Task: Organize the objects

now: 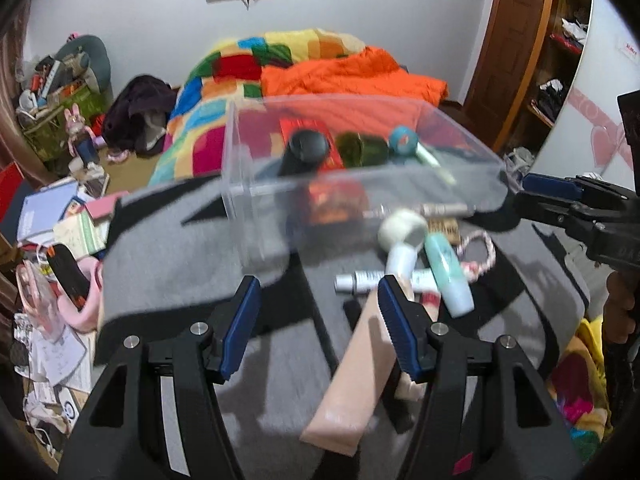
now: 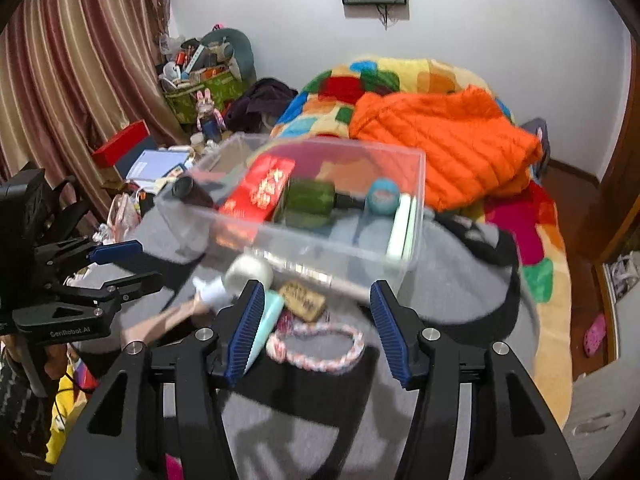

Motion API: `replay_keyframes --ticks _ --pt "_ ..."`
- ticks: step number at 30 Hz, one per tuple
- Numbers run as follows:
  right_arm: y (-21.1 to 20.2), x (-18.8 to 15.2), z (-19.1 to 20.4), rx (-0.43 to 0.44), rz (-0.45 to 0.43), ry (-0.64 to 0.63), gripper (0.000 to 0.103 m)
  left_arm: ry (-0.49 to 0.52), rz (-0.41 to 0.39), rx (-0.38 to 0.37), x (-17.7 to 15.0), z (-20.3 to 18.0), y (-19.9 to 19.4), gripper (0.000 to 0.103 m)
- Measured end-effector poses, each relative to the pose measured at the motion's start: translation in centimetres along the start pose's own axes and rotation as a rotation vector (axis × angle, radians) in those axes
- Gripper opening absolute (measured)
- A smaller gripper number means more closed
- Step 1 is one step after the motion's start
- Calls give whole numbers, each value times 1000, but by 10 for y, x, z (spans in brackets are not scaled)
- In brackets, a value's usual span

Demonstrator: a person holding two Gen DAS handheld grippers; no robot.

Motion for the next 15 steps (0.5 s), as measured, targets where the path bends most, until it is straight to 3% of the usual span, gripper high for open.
replay_keyframes --ticks 7,15 --pt "22 -33 -11 -8 98 37 51 12 49 -78 -10 -17 18 61" --pt "34 -38 -11 -24 116 32 51 50 68 -134 0 -37 32 61"
Point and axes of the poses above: each gripper's, at about its wrist camera, not at the fingertips, and y roughly the way its jaws point, z to its left, x to its top, the point moved 5 cm from there along y, roughly the way its jaws point, and after that the axes turned 14 degrees about y, right-handed, at the moved point
